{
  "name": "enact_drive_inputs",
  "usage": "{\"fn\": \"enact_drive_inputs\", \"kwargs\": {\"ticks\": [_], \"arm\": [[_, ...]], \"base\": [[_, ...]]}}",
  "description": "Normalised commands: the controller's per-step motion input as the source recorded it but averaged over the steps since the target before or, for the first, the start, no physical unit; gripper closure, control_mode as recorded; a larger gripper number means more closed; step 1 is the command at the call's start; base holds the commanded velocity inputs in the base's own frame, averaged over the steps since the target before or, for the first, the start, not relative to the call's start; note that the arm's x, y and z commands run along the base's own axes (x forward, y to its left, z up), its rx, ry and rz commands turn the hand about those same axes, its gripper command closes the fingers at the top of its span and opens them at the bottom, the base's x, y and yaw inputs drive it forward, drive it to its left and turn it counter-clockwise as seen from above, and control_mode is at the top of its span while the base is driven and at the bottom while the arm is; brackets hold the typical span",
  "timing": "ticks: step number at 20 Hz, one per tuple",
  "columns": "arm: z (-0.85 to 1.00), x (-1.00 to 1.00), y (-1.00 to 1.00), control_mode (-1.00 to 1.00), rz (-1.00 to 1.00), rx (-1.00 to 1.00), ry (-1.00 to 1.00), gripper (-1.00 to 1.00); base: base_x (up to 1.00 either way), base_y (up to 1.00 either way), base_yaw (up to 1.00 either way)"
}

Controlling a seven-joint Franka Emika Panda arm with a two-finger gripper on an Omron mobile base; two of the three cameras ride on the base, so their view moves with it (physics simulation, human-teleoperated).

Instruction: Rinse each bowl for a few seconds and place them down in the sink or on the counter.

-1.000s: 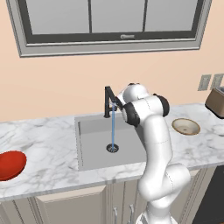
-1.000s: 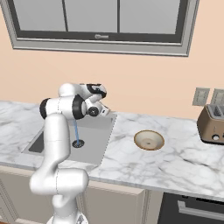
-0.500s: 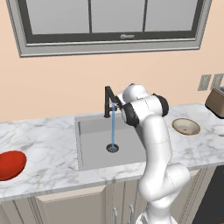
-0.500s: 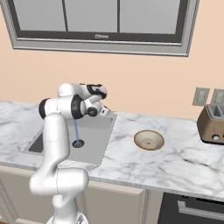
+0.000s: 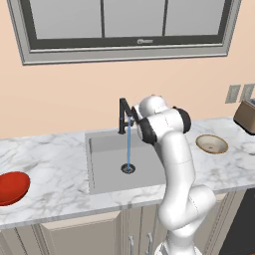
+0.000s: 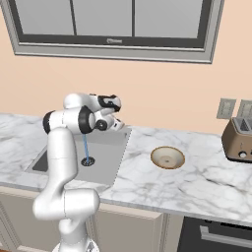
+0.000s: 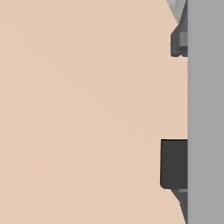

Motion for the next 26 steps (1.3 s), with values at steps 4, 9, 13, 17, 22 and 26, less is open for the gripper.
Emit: {"fn": "enact_drive_inputs", "kwargs": {"ticks": [4,9,13,17,22,26], "arm": [[0.32,0.04,-0.32,-1.00,-0.12,0.04,0.01,-1.00],[0.19,0.20,-0.14,-1.00,-0.09,0.01,-0.04,-1.00],[0.37,0.06,-0.26,-1.00,-0.06,0.04,-0.03,-1.00],[0.38,-0.01,-0.31,-1.00,-0.06,0.08,0.01,-1.00],[0.39,-0.11,-0.35,-1.00,-0.06,0.10,0.04,-1.00],[0.33,-0.27,-0.32,-1.00,-0.06,0.09,0.05,-1.00]], "base": [[0.00,0.00,0.00],[0.00,0.00,0.00],[0.00,0.00,0.00],[0.00,0.00,0.00],[0.00,0.00,0.00],[0.00,0.00,0.00]]}}
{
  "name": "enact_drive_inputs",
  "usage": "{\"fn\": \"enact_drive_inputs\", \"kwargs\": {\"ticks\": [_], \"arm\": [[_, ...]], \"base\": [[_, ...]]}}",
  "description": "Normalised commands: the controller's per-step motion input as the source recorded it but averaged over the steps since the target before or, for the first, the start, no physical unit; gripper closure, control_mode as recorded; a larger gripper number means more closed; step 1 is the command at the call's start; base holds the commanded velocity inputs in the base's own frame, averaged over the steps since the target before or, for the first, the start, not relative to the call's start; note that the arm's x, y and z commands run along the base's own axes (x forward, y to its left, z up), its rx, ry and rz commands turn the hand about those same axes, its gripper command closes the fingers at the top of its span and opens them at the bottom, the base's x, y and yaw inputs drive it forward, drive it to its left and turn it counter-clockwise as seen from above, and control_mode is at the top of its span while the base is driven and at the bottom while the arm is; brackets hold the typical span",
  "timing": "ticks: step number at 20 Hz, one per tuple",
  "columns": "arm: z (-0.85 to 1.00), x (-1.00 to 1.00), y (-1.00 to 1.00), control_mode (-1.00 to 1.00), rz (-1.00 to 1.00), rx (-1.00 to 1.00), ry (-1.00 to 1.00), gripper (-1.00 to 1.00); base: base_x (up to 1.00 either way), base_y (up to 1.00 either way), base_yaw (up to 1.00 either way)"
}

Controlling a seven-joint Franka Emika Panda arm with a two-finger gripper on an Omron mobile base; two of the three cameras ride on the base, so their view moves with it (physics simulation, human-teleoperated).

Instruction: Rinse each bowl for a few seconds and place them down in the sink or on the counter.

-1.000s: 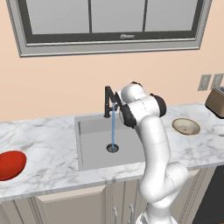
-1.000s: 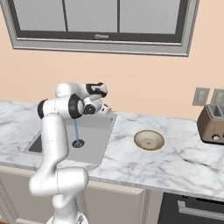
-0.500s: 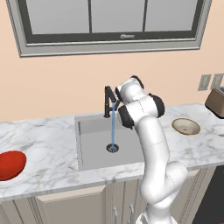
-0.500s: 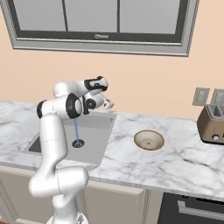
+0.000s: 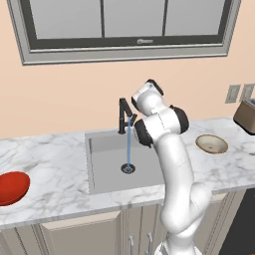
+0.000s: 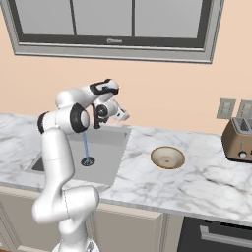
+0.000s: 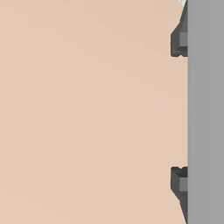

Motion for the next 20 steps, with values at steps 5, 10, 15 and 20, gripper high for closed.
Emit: {"fn": "enact_drive_inputs", "kwargs": {"ticks": [5,10,15,20], "arm": [[0.29,-0.36,-0.32,-1.00,-0.07,0.10,0.03,-1.00],[0.26,-0.52,-0.22,-1.00,-0.04,0.11,0.01,-1.00],[0.19,-0.57,-0.05,-1.00,-0.05,0.08,0.00,-1.00],[0.11,-0.49,-0.02,-1.00,-0.06,0.02,-0.08,-1.00]], "base": [[0.00,0.00,0.00],[0.00,0.00,0.00],[0.00,0.00,0.00],[0.00,0.00,0.00]]}}
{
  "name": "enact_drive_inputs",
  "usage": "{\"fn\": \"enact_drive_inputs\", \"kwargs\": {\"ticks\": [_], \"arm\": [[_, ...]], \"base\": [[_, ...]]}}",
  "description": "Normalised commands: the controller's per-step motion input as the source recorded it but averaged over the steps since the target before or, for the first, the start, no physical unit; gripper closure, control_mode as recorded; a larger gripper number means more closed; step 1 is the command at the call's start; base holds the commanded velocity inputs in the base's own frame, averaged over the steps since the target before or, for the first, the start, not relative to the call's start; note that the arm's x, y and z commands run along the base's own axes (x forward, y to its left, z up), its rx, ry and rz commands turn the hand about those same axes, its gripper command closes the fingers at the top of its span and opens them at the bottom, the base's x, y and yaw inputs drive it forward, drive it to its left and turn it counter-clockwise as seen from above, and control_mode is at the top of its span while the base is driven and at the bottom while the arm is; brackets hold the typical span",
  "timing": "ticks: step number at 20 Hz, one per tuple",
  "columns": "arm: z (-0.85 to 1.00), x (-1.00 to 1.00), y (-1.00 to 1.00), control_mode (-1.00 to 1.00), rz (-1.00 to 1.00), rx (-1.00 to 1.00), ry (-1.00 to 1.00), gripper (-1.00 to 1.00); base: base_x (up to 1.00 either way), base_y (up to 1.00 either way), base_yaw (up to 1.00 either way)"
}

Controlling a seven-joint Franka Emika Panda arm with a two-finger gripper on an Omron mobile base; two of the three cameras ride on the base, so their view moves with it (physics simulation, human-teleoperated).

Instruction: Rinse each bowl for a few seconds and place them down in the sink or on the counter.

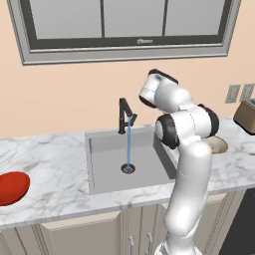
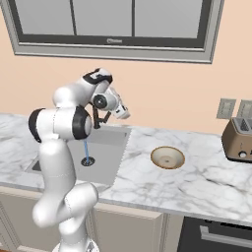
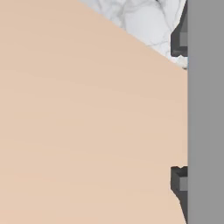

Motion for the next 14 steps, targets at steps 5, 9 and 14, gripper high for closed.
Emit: {"fn": "enact_drive_inputs", "kwargs": {"ticks": [5,9,14], "arm": [[0.22,-0.47,-0.24,-1.00,-0.05,0.06,0.00,-1.00],[0.18,-0.38,-0.32,-1.00,-0.06,0.08,0.06,-1.00],[0.23,-0.32,-0.33,-1.00,-0.06,0.09,0.08,-1.00]], "base": [[0.00,0.00,0.00],[0.00,0.00,0.00],[0.00,0.00,0.00]]}}
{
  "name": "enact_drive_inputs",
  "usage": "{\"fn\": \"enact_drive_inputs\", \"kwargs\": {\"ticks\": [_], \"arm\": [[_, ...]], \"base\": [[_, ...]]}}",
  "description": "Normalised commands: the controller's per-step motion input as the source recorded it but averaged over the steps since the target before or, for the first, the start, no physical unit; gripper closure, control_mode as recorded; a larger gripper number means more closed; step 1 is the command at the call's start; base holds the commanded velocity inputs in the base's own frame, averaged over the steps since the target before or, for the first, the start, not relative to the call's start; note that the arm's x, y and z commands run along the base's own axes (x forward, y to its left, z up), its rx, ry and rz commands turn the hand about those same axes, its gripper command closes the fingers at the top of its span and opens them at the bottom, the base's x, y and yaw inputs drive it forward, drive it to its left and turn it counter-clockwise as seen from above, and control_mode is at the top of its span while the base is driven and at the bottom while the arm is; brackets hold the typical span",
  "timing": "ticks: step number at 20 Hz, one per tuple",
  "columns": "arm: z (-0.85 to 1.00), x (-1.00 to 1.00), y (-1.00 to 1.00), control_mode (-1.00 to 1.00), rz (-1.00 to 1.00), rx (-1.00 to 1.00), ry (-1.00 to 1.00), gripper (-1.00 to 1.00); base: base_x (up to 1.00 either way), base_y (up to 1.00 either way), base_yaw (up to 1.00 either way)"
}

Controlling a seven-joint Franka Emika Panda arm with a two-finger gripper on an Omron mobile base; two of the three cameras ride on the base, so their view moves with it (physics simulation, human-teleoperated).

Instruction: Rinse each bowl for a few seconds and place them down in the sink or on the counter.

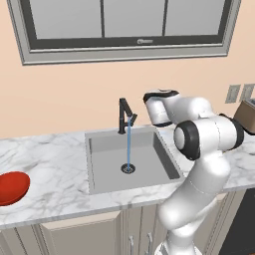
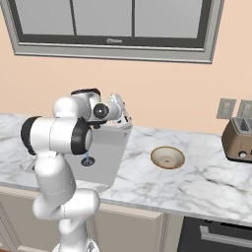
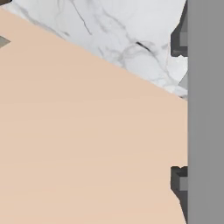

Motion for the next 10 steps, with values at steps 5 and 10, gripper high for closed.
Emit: {"fn": "enact_drive_inputs", "kwargs": {"ticks": [5,10], "arm": [[0.25,-0.30,-0.34,-1.00,-0.07,0.09,0.09,-1.00],[0.13,-0.24,-0.18,-1.00,-0.13,0.06,0.03,-1.00]], "base": [[0.00,0.00,0.00],[0.00,0.00,0.00]]}}
